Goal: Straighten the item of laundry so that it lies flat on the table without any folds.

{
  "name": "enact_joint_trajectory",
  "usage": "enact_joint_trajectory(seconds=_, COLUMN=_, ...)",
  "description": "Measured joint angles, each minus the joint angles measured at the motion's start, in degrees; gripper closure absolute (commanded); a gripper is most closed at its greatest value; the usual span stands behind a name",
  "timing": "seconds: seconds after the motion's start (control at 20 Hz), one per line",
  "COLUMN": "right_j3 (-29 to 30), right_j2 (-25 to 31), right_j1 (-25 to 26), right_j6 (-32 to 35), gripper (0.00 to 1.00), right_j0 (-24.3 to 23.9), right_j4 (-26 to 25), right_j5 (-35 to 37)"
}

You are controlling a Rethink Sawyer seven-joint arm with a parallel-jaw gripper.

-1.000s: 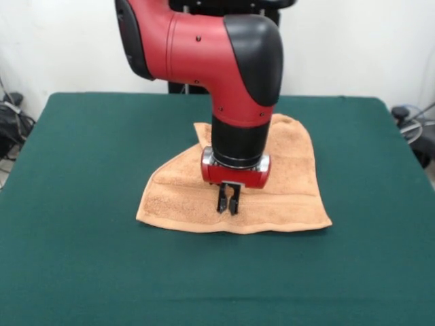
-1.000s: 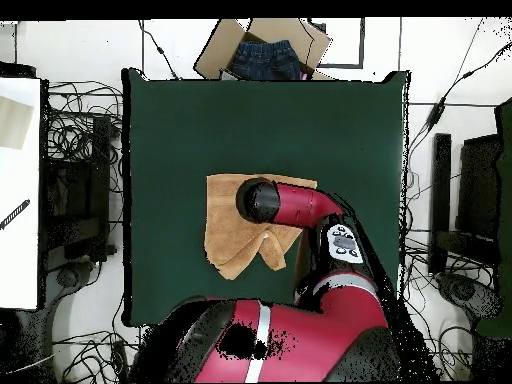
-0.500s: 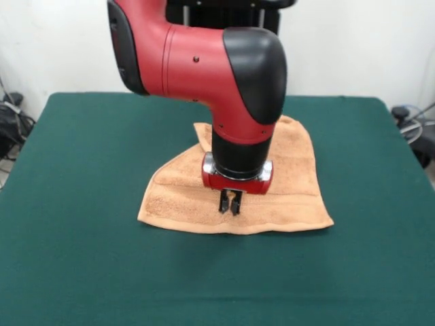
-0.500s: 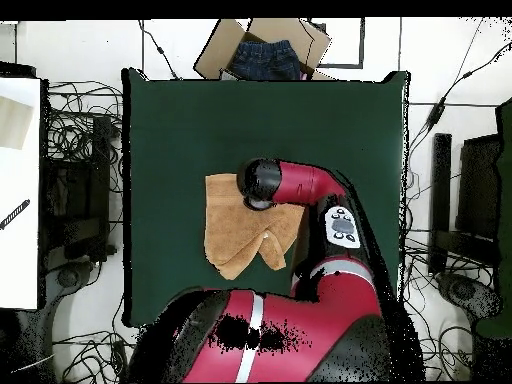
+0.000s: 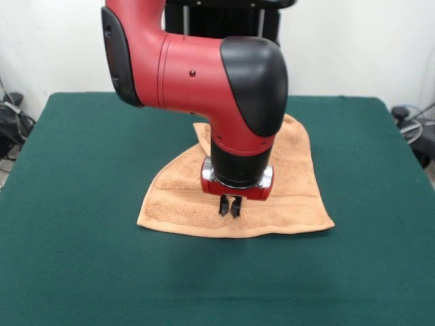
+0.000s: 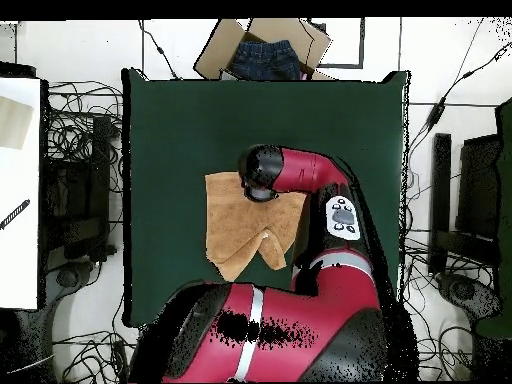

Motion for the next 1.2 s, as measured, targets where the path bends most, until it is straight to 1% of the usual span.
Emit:
enact_joint_trajectory(seconds=0.5, right_j3=-3.30, right_j2=0.21, right_j1=0.28, right_j6=0.00, gripper=1.00, right_j0=0.05, right_j4=-0.01, right_j5=5.46)
enact_joint_trajectory(seconds=1.2, right_j3=-5.63, right_j2=0.35, right_j1=0.29, right_j6=0.00, gripper=1.00, right_j0=0.05, right_j4=-0.02, right_j5=8.37)
